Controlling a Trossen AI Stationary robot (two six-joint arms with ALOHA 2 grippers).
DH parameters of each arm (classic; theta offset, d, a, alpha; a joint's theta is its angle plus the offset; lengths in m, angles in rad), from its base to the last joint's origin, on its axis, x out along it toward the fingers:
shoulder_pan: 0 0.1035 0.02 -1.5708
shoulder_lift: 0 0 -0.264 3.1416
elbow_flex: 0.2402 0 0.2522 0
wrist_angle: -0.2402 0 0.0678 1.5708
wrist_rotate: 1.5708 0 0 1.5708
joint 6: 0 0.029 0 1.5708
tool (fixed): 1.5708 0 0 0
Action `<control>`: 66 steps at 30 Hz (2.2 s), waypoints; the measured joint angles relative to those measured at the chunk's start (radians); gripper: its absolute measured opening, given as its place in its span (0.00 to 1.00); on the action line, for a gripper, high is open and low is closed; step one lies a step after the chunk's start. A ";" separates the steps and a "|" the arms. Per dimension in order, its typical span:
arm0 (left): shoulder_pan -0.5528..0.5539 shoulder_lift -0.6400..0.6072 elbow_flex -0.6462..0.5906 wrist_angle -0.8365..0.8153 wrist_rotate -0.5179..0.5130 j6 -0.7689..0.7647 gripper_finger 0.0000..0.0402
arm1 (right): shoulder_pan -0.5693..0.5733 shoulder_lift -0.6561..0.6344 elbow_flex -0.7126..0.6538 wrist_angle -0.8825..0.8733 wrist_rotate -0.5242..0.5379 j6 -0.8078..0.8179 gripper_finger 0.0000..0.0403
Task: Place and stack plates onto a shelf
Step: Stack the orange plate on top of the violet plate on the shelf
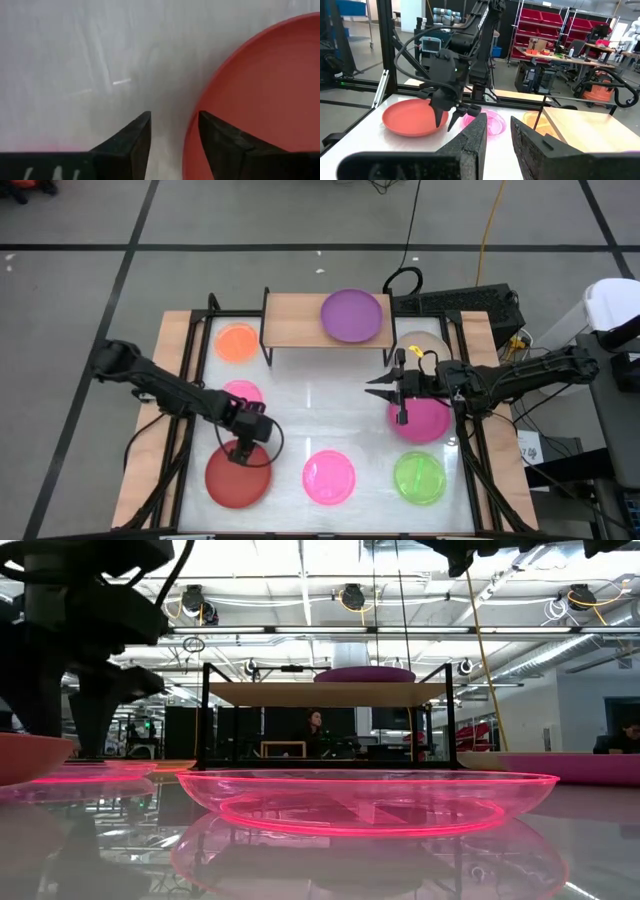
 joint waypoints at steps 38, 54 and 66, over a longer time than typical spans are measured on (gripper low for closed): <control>0.315 -0.281 0.341 -0.076 -0.247 0.357 0.02 | 0.002 -0.005 -0.033 0.061 0.032 -0.046 0.18; 0.822 0.193 0.965 -0.006 0.074 0.480 0.02 | 0.005 -0.066 -0.033 0.043 0.031 -0.072 0.18; 0.967 0.562 1.311 -0.017 0.162 0.422 0.04 | 0.029 -0.122 -0.033 -0.034 0.031 -0.079 0.18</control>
